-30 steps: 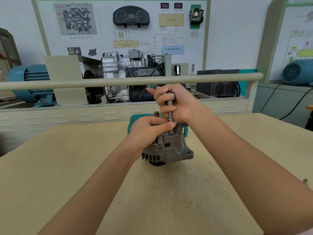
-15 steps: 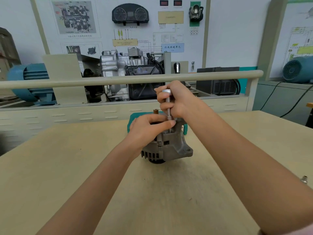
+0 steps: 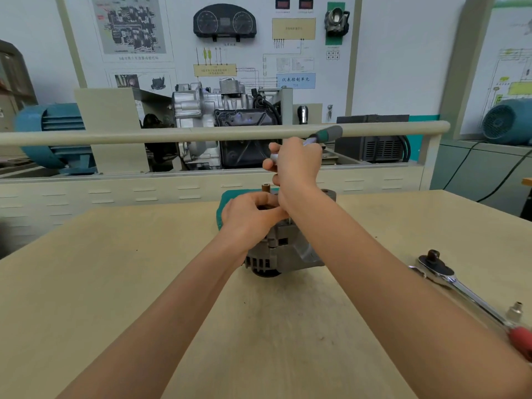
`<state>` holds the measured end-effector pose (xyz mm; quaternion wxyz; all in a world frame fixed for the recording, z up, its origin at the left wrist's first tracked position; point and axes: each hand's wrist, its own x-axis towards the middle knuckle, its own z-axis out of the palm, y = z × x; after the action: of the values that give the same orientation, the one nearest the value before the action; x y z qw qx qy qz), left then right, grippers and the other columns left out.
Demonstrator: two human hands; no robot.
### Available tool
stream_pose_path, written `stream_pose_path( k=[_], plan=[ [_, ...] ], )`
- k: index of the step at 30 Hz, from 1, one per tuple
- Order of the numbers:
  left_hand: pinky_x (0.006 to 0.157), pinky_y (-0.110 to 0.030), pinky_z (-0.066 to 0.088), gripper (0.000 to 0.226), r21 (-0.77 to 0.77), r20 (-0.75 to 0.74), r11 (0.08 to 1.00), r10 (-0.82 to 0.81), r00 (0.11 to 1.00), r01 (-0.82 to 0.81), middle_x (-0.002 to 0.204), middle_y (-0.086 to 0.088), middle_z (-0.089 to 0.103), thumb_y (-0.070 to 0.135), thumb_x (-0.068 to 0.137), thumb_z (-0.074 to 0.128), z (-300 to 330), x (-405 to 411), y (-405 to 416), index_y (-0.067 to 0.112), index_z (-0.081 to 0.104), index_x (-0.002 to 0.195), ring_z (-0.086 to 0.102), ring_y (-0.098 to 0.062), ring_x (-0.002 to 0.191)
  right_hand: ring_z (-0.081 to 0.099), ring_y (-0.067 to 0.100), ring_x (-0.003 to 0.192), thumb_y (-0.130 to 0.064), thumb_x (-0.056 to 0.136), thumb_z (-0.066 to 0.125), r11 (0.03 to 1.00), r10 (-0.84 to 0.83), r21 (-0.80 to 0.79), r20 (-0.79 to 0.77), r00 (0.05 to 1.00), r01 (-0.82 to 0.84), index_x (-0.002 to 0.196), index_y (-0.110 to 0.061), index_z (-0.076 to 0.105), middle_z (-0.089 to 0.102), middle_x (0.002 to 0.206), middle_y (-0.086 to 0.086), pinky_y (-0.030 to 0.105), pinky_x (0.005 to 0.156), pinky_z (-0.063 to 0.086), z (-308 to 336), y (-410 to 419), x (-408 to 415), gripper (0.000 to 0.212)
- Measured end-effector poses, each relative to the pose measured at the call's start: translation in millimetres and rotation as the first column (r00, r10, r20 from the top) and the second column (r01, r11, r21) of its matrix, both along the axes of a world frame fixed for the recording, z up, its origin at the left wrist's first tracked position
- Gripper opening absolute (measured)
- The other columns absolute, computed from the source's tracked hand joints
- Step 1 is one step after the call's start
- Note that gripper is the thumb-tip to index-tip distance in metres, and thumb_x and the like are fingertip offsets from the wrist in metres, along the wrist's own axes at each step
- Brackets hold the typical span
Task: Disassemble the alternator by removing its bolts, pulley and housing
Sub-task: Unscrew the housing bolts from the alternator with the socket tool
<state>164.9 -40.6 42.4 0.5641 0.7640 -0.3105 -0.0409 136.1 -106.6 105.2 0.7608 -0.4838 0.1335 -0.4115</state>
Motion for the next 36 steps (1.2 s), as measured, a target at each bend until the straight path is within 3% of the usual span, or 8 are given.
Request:
stream_pose_path(
  k=[6, 12, 16, 19, 24, 30, 33, 36],
  plan=[
    [0.102, -0.046, 0.044, 0.024, 0.022, -0.004, 0.994, -0.104, 0.995, 0.104, 0.099, 0.008, 0.074, 0.041, 0.081, 0.072, 2, 0, 8, 0.029, 0.074, 0.102, 0.063, -0.018, 0.107, 0.034, 0.004, 0.027, -0.003, 0.092, 0.024, 0.929, 0.360, 0.135, -0.122, 0.925, -0.344, 0.079, -0.011, 0.044, 0.046, 0.055, -0.003, 0.014, 0.029, 0.012, 8, -23, -6, 0.025],
    [0.100, -0.044, 0.048, 0.020, 0.013, -0.050, 0.988, -0.153, 0.987, 0.154, 0.093, 0.007, 0.075, 0.035, 0.082, 0.072, 4, 1, 13, 0.028, 0.076, 0.100, 0.067, -0.016, 0.099, 0.030, 0.002, 0.027, -0.004, 0.094, 0.031, 0.789, 0.614, 0.116, -0.157, 0.773, -0.603, 0.100, -0.007, 0.047, 0.044, 0.047, -0.009, 0.013, 0.028, 0.012, 10, -27, -9, 0.018],
    [0.098, -0.044, 0.050, 0.024, -0.054, -0.065, 0.996, -0.073, 0.995, 0.070, 0.093, 0.005, 0.076, 0.034, 0.074, 0.078, 1, -1, 7, 0.025, 0.077, 0.096, 0.067, -0.017, 0.099, 0.035, 0.005, 0.031, -0.003, 0.092, 0.027, 0.946, 0.297, 0.159, -0.080, 0.951, -0.282, 0.084, -0.010, 0.045, 0.047, 0.055, -0.004, 0.014, 0.028, 0.015, 7, -17, -5, 0.021],
    [0.098, -0.050, 0.047, 0.006, -0.064, -0.023, 0.998, 0.004, 1.000, -0.005, 0.090, 0.001, 0.075, 0.026, 0.076, 0.075, -2, -1, 1, 0.027, 0.075, 0.081, 0.066, -0.023, 0.101, 0.041, 0.011, 0.045, -0.006, 0.098, 0.026, 0.983, -0.082, 0.173, 0.086, 0.993, 0.066, 0.107, -0.008, 0.041, 0.049, 0.068, 0.003, 0.013, 0.029, 0.023, 0, -7, -1, 0.018],
    [0.102, -0.050, 0.043, 0.018, -0.038, -0.013, 0.999, -0.038, 0.999, 0.037, 0.093, 0.005, 0.074, 0.042, 0.075, 0.075, -1, -2, 3, 0.027, 0.074, 0.085, 0.061, -0.024, 0.110, 0.026, 0.004, 0.027, -0.003, 0.092, 0.026, 0.960, 0.278, 0.066, -0.152, 0.948, -0.271, 0.071, -0.011, 0.044, 0.041, 0.049, -0.003, 0.014, 0.029, 0.013, 7, -15, -8, 0.029],
    [0.101, -0.044, 0.046, 0.023, 0.031, -0.029, 0.992, -0.122, 0.992, 0.123, 0.097, 0.010, 0.074, 0.042, 0.082, 0.070, 3, -1, 10, 0.032, 0.075, 0.102, 0.064, -0.014, 0.104, 0.023, 0.003, 0.026, -0.006, 0.094, 0.031, 0.802, 0.597, 0.079, -0.161, 0.786, -0.592, 0.095, -0.010, 0.046, 0.045, 0.046, -0.009, 0.013, 0.032, 0.010, 10, -27, -12, 0.016],
    [0.101, -0.045, 0.046, 0.025, -0.010, -0.042, 0.998, -0.067, 0.997, 0.067, 0.099, 0.006, 0.074, 0.038, 0.080, 0.072, 1, -3, 8, 0.027, 0.075, 0.103, 0.064, -0.017, 0.105, 0.024, 0.003, 0.027, -0.005, 0.093, 0.031, 0.907, 0.420, 0.065, -0.143, 0.896, -0.415, 0.085, -0.011, 0.046, 0.046, 0.049, -0.006, 0.014, 0.030, 0.013, 7, -19, -8, 0.018],
    [0.097, -0.051, 0.048, 0.021, -0.039, -0.033, 0.999, 0.020, 0.999, -0.021, 0.098, -0.004, 0.074, 0.022, 0.083, 0.071, -1, -5, 2, 0.018, 0.075, 0.102, 0.066, -0.027, 0.101, 0.038, 0.009, 0.040, -0.009, 0.098, 0.028, 0.995, -0.027, 0.100, 0.053, 0.998, 0.022, 0.098, -0.006, 0.043, 0.049, 0.067, 0.004, 0.017, 0.035, 0.027, -2, -5, 1, 0.016]
  ],
)
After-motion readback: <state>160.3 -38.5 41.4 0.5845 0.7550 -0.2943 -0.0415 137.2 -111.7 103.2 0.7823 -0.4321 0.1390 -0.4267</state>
